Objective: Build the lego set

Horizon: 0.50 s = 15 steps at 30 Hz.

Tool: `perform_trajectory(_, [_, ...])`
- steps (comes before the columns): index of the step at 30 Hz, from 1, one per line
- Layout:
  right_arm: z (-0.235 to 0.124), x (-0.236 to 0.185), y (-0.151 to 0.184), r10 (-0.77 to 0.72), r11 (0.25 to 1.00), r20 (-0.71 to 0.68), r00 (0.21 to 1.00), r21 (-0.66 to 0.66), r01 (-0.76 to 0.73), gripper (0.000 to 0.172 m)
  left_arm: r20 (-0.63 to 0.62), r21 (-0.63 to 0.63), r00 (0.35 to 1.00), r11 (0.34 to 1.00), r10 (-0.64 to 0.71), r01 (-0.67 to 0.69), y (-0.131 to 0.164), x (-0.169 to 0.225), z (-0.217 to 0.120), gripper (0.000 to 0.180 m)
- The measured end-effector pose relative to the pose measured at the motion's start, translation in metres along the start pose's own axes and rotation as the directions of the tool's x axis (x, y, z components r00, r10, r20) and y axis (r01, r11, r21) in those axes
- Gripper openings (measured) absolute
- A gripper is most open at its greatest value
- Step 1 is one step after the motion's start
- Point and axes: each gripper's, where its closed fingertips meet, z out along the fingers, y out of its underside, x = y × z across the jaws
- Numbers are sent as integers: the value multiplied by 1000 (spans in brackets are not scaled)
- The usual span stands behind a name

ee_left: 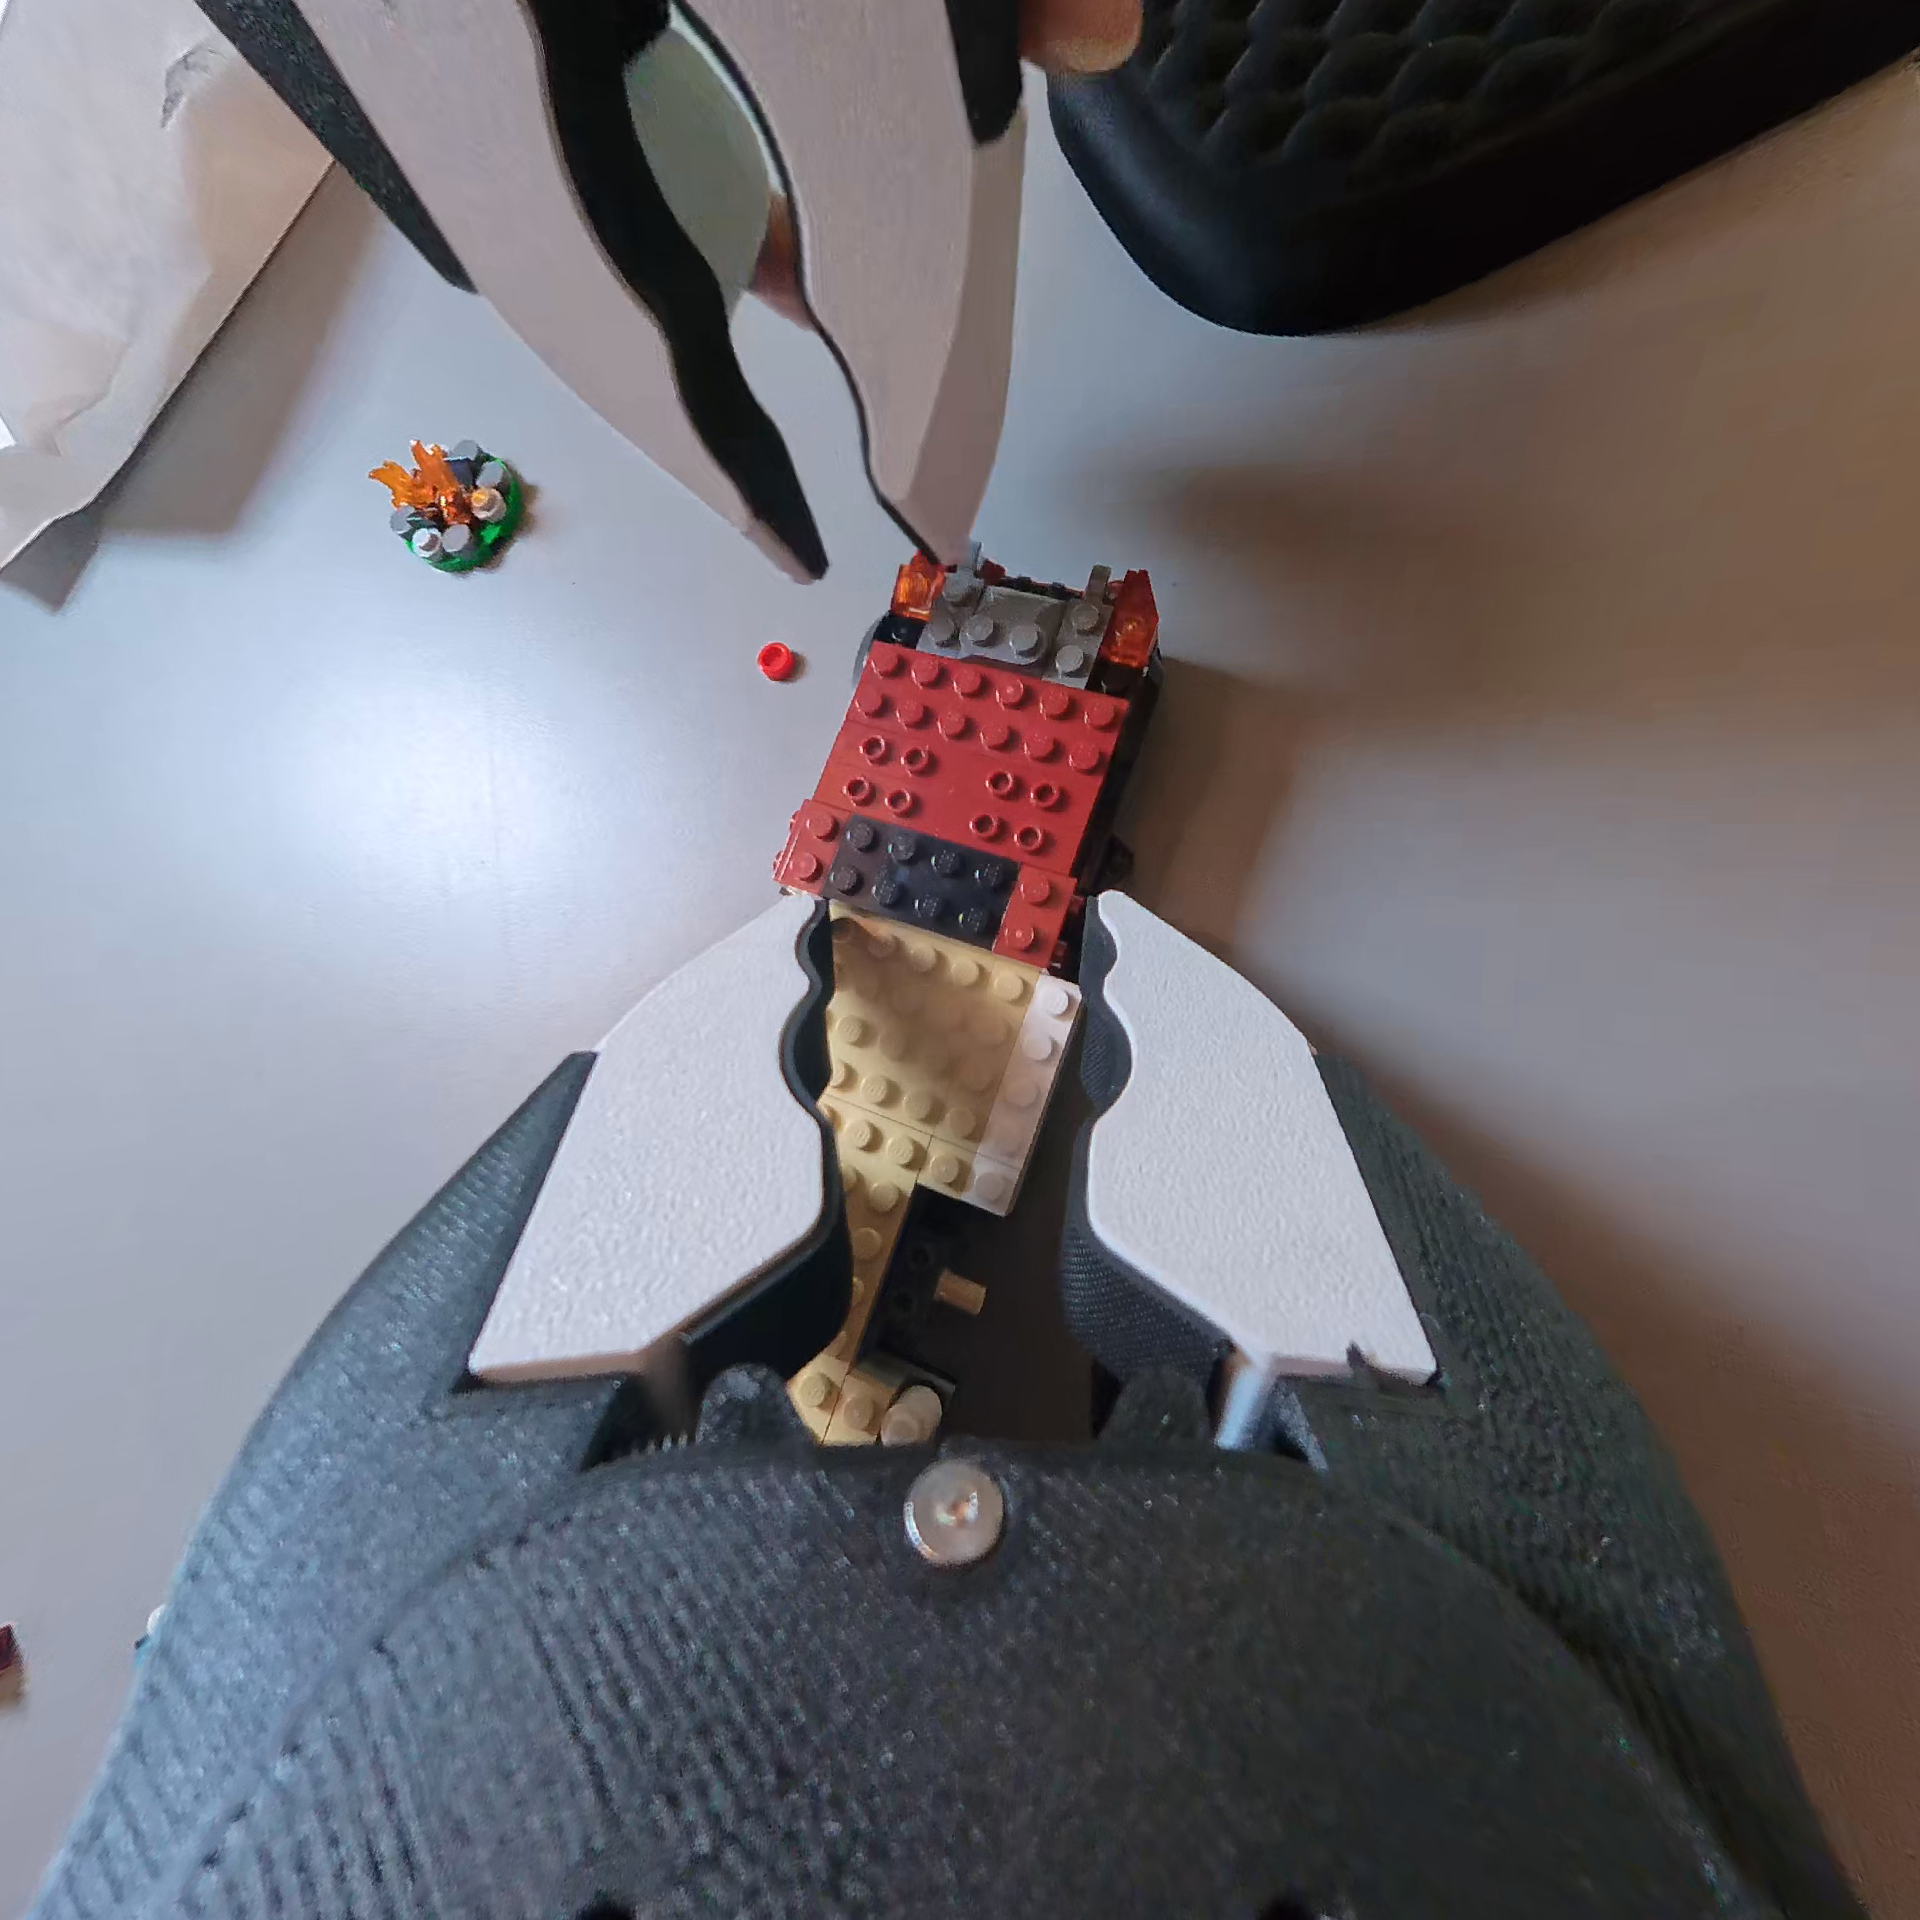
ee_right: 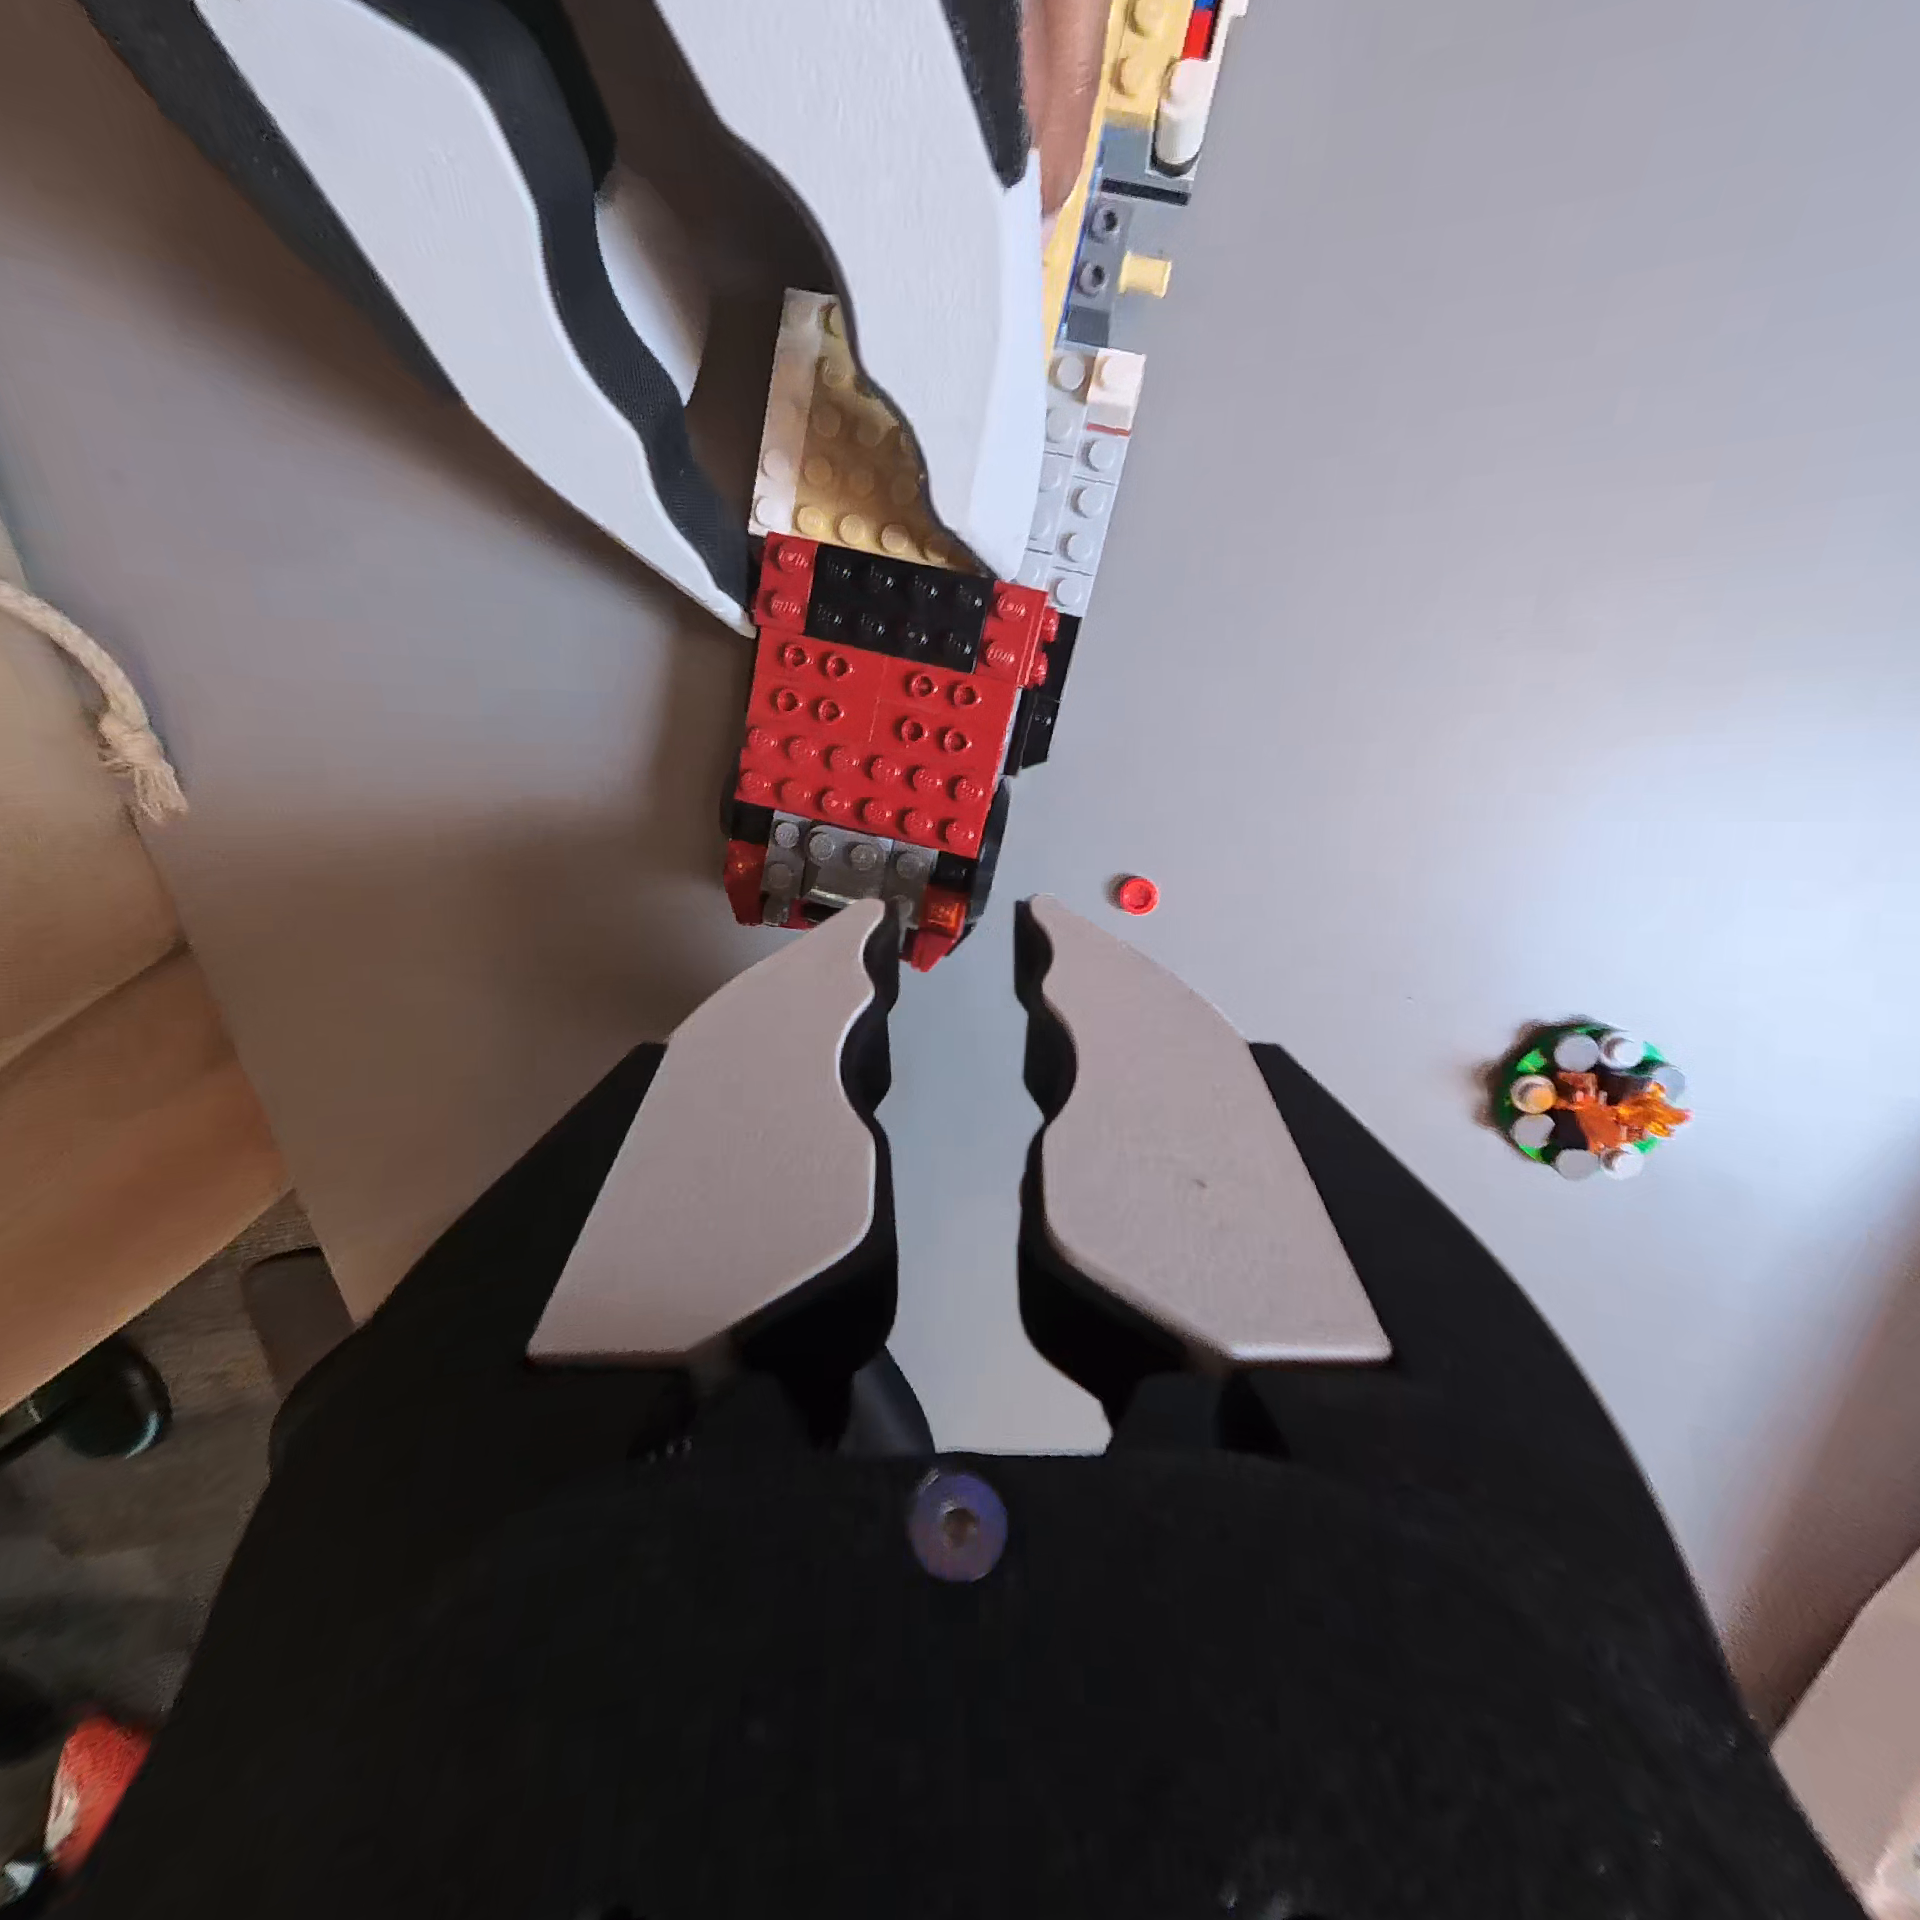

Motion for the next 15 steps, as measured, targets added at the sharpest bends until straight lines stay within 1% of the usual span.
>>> perform_trajectory(2, [3,1,2,-14,1000,-8,1000,-7,14,23,-1,0,1000,1000,0,0,0,0,0,46])
perform_trajectory(4, [6,1,4,-1,1000,6,1000,-4,1,17,-1,1,1000,1000,0,0,0,0,0,46])
perform_trajectory(5, [6,1,4,21,1000,21,1000,8,-21,12,-2,1,1000,1000,1,-1,0,0,0,46])
perform_trajectory(7, [6,-1,3,68,997,61,996,23,-70,8,-2,2,1000,1000,3,-3,0,0,0,46])
perform_trajectory(9, [4,-3,0,111,991,110,988,58,-118,9,-2,3,1000,1000,10,-10,0,0,0,46])
perform_trajectory(11, [1,-5,-2,172,976,178,969,103,-193,13,-2,4,999,999,37,-37,-1,0,-1,46])
perform_trajectory(14, [3,-4,5,260,940,261,930,150,-305,21,9,4,997,997,83,-83,0,1,-3,46])
perform_trajectory(15, [3,-5,7,276,927,284,918,173,-332,21,8,-2,995,995,95,-95,0,2,-4,49])
